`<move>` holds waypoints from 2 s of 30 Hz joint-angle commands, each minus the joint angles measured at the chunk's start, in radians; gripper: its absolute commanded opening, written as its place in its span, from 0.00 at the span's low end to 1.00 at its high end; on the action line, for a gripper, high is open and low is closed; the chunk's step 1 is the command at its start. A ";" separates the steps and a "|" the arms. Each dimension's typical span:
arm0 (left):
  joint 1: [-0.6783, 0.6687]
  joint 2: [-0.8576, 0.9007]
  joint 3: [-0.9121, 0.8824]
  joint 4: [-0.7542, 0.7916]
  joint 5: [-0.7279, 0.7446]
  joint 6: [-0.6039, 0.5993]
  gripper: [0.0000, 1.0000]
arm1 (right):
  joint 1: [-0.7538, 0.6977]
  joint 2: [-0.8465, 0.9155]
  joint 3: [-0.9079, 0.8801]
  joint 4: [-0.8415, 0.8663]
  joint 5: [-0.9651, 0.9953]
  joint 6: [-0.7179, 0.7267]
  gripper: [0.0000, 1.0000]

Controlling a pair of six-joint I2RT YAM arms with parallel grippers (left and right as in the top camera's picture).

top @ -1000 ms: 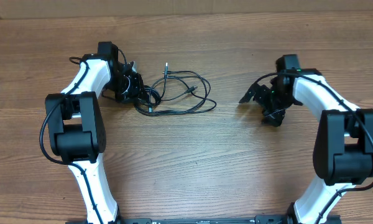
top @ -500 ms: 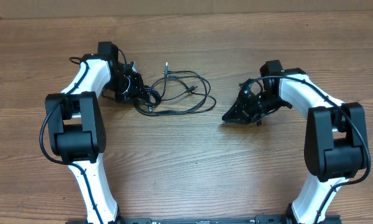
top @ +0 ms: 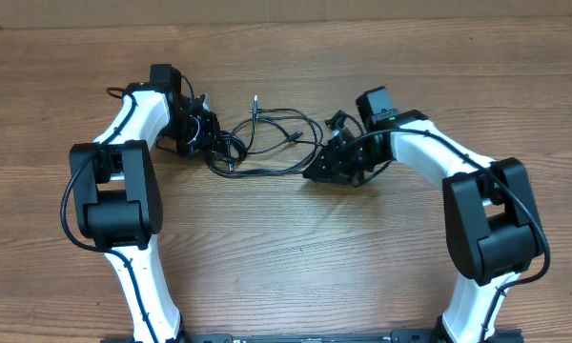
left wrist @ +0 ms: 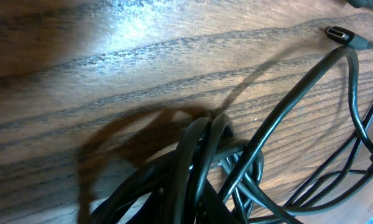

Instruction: Untangle cables

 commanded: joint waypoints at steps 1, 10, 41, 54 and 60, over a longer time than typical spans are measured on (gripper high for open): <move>0.003 0.023 -0.009 0.000 0.008 0.020 0.13 | -0.008 0.005 0.016 0.084 0.053 0.063 0.04; 0.003 0.023 -0.009 0.000 0.009 0.019 0.13 | 0.038 0.005 -0.004 0.216 0.359 0.319 0.04; 0.003 0.023 -0.009 0.004 0.008 0.019 0.12 | 0.013 0.156 -0.005 0.482 0.467 0.564 0.04; 0.003 0.023 -0.009 0.004 0.008 0.019 0.12 | -0.213 0.156 -0.005 0.114 0.467 0.557 0.04; 0.003 0.023 -0.009 0.003 0.008 0.019 0.12 | -0.293 0.156 -0.005 0.014 0.467 0.494 0.04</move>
